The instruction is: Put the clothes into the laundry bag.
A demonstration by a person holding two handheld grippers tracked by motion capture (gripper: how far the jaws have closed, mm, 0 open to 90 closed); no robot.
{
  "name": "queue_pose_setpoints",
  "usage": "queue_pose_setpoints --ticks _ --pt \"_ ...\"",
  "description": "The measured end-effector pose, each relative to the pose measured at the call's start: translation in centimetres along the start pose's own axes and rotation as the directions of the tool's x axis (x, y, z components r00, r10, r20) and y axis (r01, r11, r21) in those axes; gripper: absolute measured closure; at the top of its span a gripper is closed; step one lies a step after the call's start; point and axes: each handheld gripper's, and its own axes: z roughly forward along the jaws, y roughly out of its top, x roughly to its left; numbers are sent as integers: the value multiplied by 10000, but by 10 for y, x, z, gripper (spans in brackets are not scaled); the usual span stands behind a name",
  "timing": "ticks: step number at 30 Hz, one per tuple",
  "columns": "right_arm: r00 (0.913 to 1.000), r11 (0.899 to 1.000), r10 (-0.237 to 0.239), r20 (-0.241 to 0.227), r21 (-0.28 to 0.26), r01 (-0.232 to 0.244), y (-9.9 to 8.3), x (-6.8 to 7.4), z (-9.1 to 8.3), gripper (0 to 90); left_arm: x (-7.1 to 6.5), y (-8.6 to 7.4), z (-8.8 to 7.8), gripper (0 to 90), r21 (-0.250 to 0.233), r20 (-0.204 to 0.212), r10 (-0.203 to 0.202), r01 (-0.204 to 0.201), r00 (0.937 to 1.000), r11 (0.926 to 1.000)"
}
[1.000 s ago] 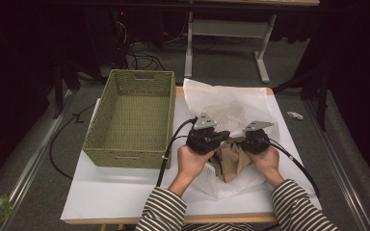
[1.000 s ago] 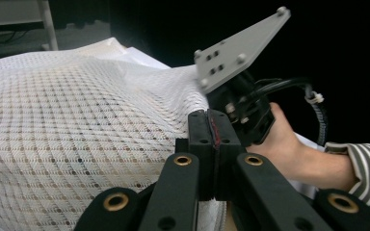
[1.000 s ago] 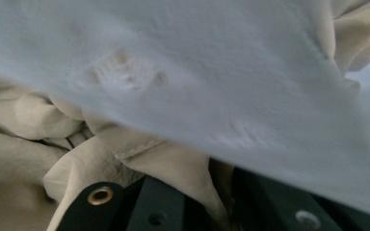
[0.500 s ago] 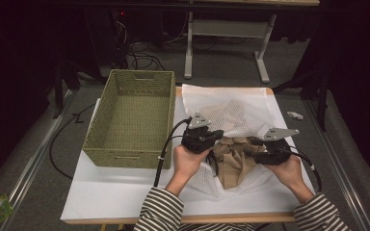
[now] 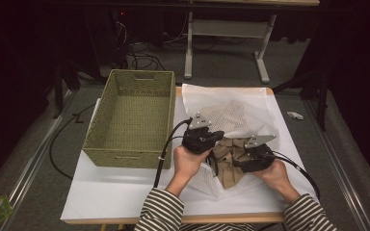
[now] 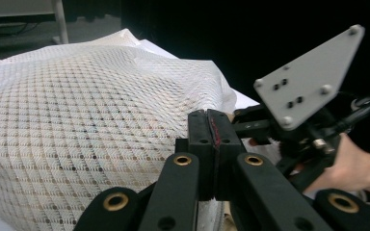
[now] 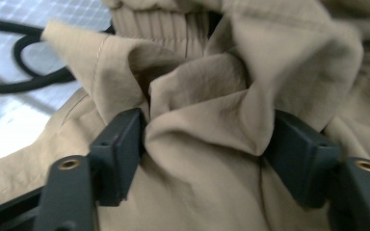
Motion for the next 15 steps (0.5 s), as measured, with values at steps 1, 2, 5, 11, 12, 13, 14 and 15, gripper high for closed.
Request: queue_pose_setpoints --ticks 1,2,5,11,12,13,14,15 --pt "10000 10000 3 29 -72 -3 1 0 3 404 0 -1 0 900 -5 18 -25 25 10000 10000" --pt "10000 9999 42 -11 -117 -42 1 -1 4 483 0 -1 1 900 -3 28 -44 44 10000 10000" --pt "10000 10000 -40 -8 -46 40 3 -3 9 736 0 -1 2 900 2 85 -74 74 9999 10000" --pt "9996 9988 181 207 -448 -171 13 -9 -5 860 -3 1 4 900 99 131 -1 0 9999 10000" --pt "9993 9981 203 310 -586 -185 16 -9 -8 861 -4 1 4 900 112 148 22 -24 9999 9999" --pt "9991 9979 177 387 -635 -152 19 -9 -12 861 -4 2 5 900 91 169 48 -50 9998 9999" --pt "9987 9968 133 490 -793 -94 23 -10 -15 862 -5 3 5 900 49 215 22 -23 9998 10000" --pt "9984 9962 203 534 -855 -157 25 -11 -16 863 -5 3 5 900 38 254 12 -13 9997 10000"
